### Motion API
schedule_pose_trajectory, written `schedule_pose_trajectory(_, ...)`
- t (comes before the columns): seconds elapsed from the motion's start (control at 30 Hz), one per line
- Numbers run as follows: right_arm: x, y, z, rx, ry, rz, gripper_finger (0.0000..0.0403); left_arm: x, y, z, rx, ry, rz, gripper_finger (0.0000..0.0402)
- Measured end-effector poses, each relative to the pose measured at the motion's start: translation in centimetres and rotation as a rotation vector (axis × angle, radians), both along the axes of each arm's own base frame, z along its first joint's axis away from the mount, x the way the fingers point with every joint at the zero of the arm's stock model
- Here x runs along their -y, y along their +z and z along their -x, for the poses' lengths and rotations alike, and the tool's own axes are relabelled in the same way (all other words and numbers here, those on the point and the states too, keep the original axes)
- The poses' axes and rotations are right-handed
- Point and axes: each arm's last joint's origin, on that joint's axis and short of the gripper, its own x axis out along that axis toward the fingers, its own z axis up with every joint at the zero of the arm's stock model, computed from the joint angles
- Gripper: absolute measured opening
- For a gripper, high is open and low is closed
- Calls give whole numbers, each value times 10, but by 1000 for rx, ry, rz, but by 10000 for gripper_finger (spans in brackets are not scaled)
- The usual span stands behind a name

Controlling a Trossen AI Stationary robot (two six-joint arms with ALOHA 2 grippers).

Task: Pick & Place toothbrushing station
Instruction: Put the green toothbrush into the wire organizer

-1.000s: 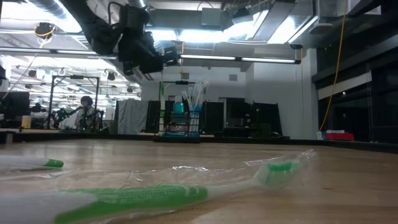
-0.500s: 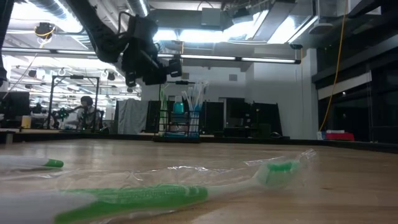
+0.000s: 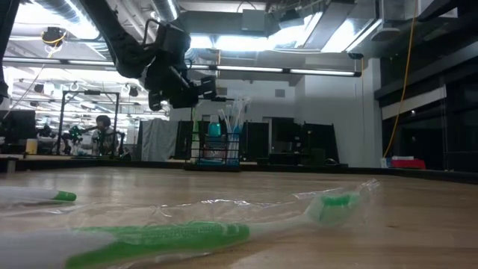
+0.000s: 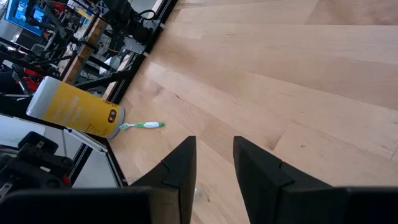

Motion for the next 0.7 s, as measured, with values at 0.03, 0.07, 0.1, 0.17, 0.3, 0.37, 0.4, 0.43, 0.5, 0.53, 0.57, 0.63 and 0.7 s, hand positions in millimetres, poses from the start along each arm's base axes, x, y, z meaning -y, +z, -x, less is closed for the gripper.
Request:
schedule_pose_trajectory(0.03,0,0,0,0,0,0,110,-1,-1,0,3,-1,5,1)
schedule_pose_trajectory(0.07,0,0,0,0,0,0,110,-1,-1,1,3,-2,9,1)
schedule_pose_trajectory(0.1,0,0,0,0,0,0,110,-2,-1,1,4,-6,11,1)
schedule_pose_trajectory(0.17,0,0,0,0,0,0,110,-2,-1,1,6,-17,11,1)
schedule_pose_trajectory(0.3,0,0,0,0,0,0,110,-1,-1,0,10,-25,10,8)
schedule_pose_trajectory(0.37,0,0,0,1,0,-1,110,0,0,-1,9,-38,6,20)
schedule_pose_trajectory(0.4,0,0,0,1,0,-2,110,0,0,-1,9,-43,4,27)
schedule_pose_trajectory(0.43,0,0,0,2,0,-2,110,1,0,-2,6,-46,2,35)
schedule_pose_trajectory(0.5,0,0,0,3,1,-2,110,3,1,-3,2,-49,-7,52)
schedule_pose_trajectory(0.53,0,0,0,5,0,-2,110,4,2,-4,1,-48,-15,61)
schedule_pose_trajectory(0.57,0,0,-1,7,-1,-3,110,5,4,-4,-1,-51,-24,70)
schedule_pose_trajectory(0.63,0,0,0,8,0,-2,110,9,11,-5,-3,-54,-57,87)
schedule_pose_trajectory(0.7,0,0,-1,7,1,1,110,13,20,-4,-17,-42,-85,101)
